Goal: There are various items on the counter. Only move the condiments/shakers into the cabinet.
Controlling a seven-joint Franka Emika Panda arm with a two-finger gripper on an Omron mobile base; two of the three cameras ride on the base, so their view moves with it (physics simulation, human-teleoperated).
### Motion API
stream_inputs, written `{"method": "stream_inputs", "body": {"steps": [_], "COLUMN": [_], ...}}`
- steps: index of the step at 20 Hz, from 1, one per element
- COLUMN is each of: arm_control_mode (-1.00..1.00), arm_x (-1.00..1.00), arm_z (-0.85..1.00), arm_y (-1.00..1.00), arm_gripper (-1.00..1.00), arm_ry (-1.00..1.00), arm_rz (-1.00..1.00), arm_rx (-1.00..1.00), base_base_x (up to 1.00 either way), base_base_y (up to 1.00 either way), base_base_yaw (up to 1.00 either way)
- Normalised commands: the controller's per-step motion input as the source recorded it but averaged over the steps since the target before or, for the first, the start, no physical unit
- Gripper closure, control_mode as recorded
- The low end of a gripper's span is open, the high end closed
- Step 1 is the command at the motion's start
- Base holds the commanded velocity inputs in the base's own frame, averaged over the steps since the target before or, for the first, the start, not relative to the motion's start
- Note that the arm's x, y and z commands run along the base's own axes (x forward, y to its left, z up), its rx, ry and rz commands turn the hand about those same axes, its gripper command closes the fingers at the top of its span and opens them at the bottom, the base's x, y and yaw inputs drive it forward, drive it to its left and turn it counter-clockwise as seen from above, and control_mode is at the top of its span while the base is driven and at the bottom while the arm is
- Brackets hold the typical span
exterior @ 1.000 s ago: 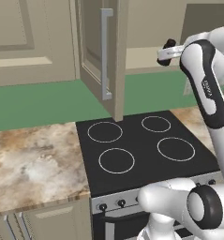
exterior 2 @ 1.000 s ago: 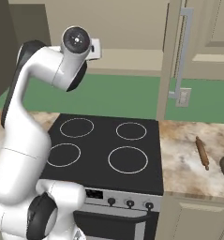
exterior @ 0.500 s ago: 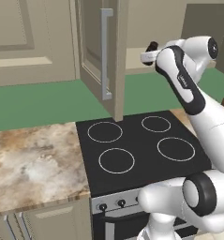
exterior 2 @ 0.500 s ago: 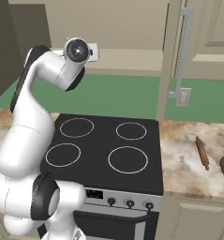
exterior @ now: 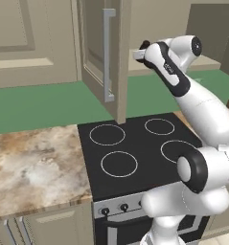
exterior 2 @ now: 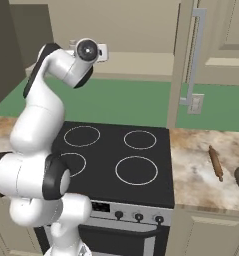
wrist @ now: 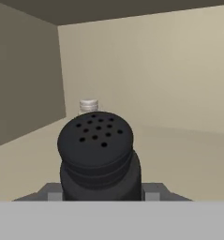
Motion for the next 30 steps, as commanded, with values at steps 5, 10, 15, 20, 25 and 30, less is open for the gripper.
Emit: {"method": "stream_inputs", "body": {"steps": [5,10,15,20,25,30], "arm_control_mode": [-1.0,-1.0,-1.0,-1.0,-1.0,-1.0], "arm_x": [0.51,0.37,0.3,0.29,0.23,0.0], "arm_z": [-0.03,-0.16,-0.23,-0.22,-0.21,-0.05], "arm_y": [0.0,0.0,0.09,0.15,0.07,0.0], "arm_gripper": [1.0,1.0,1.0,1.0,-1.0,-1.0], "arm_ry": [0.02,0.01,0.02,0.0,0.0,0.0], "arm_rz": [0.0,0.0,0.0,0.0,0.0,0.0], "arm_rx": [0.0,0.0,-0.01,-0.02,-0.02,-0.02], "base_base_x": [0.0,0.0,0.0,0.0,0.0,0.0], "base_base_y": [0.0,0.0,0.0,0.0,0.0,0.0], "base_base_yaw": [0.0,0.0,0.0,0.0,0.0,0.0]}}
